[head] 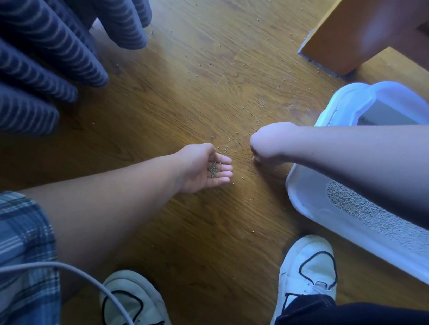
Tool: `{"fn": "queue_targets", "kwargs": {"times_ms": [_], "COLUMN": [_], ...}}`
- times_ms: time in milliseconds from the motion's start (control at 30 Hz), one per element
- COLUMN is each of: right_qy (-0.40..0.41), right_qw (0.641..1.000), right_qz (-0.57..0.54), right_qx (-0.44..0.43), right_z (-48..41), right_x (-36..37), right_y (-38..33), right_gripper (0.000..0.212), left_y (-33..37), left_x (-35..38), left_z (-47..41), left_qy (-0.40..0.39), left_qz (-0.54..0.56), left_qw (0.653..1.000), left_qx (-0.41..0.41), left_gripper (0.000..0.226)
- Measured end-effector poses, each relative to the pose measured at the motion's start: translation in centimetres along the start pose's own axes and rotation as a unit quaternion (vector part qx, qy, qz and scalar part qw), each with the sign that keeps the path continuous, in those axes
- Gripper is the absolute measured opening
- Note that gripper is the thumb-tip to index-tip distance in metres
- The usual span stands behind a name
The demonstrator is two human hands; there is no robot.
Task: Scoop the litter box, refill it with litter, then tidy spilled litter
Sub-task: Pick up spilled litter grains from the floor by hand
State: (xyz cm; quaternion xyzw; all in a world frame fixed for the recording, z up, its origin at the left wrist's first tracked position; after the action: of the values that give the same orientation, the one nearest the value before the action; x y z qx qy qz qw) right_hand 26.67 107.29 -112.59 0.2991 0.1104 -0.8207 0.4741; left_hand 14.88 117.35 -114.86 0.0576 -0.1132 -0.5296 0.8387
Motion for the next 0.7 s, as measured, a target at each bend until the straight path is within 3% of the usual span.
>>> {"fn": "queue_targets", "kwargs": {"times_ms": [133,300,400,533,600,700], "right_qy": [0.001,0.021,0.025,0.07,0.059,0.021], "right_qw": [1.0,1.0,0.999,0.979,0.959,0.943], "right_qz": [0.025,0.005,-0.036,-0.174,-0.242,-0.28], "right_qx": [0.007,-0.005,0.007,-0.08,-0.131,-0.177], "right_z": [0.1,-0.4,-0.3,1.0,2.1,3.1], "right_x": [0.1,0.3,0.1,-1.6,-2.3,-2.5], "right_y": [-0.7,-1.0,-0.8,-3.1,-4.9,-6.3], "right_gripper": [0.014,0.028,0.025,0.025,0.028,0.016], "left_y": [-0.2,-0.2,-0.6,-1.4,-1.7,-1.9], "left_x": [-0.7,-0.9,-0.8,-0.6,-0.3,0.1], "left_z": [-0.1,0.4,0.3,0.1,0.5,1.0], "left_qy": [0.003,-0.001,-0.006,-0.023,-0.049,-0.088], "left_qz": [0.002,-0.004,-0.016,-0.024,-0.006,0.009], "left_qw": [1.0,1.0,1.0,0.999,0.999,0.996], "left_qx": [-0.004,-0.009,-0.014,-0.018,-0.022,-0.026], "left_gripper": [0.04,0.041,0.042,0.044,0.042,0.039]}}
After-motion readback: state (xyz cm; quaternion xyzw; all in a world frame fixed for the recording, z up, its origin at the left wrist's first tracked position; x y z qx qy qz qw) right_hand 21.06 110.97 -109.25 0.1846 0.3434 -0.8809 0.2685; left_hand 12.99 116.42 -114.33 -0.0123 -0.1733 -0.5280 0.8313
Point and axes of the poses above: each hand's wrist, its own z-axis away from the middle knuckle, its own x-axis out of the palm, y = z × x, the point moved 7 cm from there along -z, towards the middle knuckle, and after that the axes turned 8 degrees about y, right-handed, at the moved point
